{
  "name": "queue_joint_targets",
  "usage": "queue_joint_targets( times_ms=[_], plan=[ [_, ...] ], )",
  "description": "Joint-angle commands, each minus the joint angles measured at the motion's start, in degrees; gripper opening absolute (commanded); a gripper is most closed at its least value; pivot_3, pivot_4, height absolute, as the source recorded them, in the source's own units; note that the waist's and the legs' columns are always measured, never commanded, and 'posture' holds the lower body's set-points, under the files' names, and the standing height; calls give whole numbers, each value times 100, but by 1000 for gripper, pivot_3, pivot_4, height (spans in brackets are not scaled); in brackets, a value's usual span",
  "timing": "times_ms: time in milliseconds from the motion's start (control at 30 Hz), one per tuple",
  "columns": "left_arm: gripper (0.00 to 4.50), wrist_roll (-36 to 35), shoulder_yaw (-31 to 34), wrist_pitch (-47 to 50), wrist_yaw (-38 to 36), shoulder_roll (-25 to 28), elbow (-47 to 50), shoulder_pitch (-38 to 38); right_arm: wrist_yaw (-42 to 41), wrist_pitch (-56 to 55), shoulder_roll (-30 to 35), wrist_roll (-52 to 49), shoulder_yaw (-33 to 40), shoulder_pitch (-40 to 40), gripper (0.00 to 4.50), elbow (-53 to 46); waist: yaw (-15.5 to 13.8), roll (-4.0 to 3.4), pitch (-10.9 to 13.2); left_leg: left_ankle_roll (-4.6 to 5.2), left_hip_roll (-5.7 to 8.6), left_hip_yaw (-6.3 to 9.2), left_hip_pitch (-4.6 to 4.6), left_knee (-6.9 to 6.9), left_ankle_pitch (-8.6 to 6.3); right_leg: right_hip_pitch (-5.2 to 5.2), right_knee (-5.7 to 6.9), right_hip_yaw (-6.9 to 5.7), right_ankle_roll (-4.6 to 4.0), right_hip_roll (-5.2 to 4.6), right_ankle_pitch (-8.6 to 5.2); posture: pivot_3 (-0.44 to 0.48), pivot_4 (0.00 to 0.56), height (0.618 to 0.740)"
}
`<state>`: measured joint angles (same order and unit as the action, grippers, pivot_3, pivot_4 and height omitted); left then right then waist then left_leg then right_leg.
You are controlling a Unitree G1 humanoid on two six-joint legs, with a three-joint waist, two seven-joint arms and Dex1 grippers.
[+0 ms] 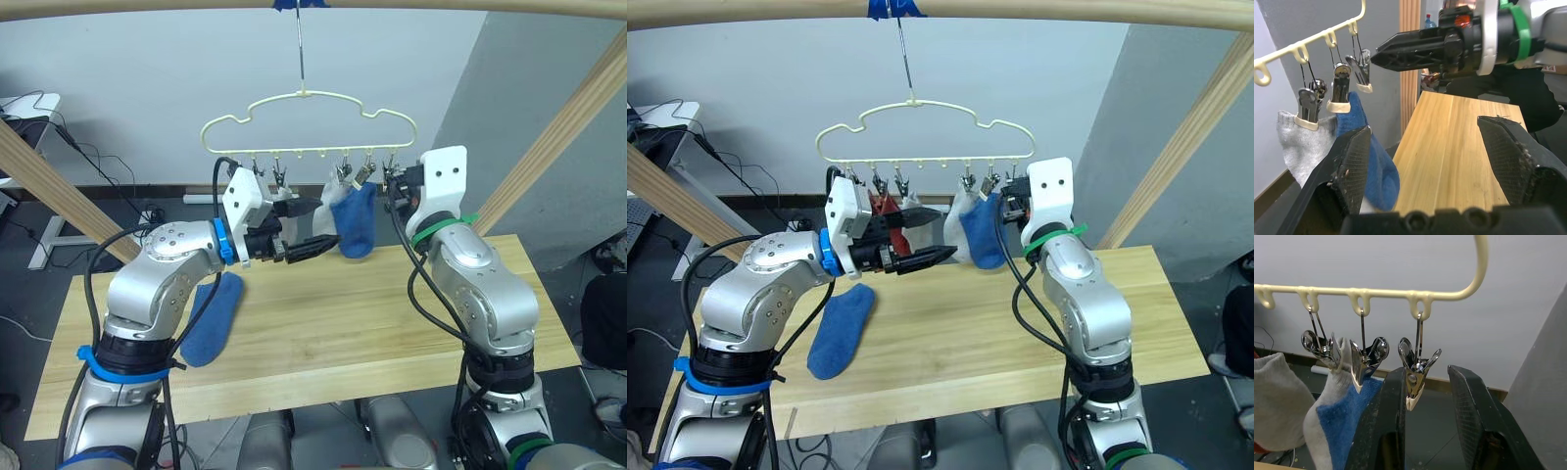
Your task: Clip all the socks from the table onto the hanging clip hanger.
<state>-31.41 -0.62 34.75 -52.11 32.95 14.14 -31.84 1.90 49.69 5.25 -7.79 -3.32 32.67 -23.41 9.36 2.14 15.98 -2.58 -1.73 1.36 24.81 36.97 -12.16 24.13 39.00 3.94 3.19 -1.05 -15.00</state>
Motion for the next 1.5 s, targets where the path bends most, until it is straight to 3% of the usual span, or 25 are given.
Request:
queue_joint_targets(
  times_ms=[33, 167, 700, 1500],
  plan=[
    [3846, -111, 83, -16, -52, 69, 239, -133, 17, -165, -38, 68, 112, 89, 1392, -82, -2, 0, 0, 0, 0, -1, 0, 0, 0, 0, 0, 1, 0, 0, 0, -195, 222, 740],
    [3846, -100, 74, -32, -58, 82, 233, -143, -8, -174, -63, 60, 130, 100, 2239, -21, -3, 0, 0, 0, 0, 0, 0, 0, 0, 0, 0, 0, 0, -1, 0, -193, 221, 740],
    [3846, 14, -25, -104, -41, 46, 152, -293, 147, -947, -195, 285, 350, 430, 2239, 834, -2, 0, 0, 0, 0, 0, 0, 1, 0, 0, 2, -1, -1, 0, 1, -188, 219, 740],
    [3846, 4, -72, -117, -62, 54, 149, -306, 639, -1020, -808, 416, 351, 588, 2239, 1010, -4, -1, 0, -1, 0, 0, 0, 1, 0, 0, 5, 0, -1, -2, 1, -191, 218, 740]
  ],
)
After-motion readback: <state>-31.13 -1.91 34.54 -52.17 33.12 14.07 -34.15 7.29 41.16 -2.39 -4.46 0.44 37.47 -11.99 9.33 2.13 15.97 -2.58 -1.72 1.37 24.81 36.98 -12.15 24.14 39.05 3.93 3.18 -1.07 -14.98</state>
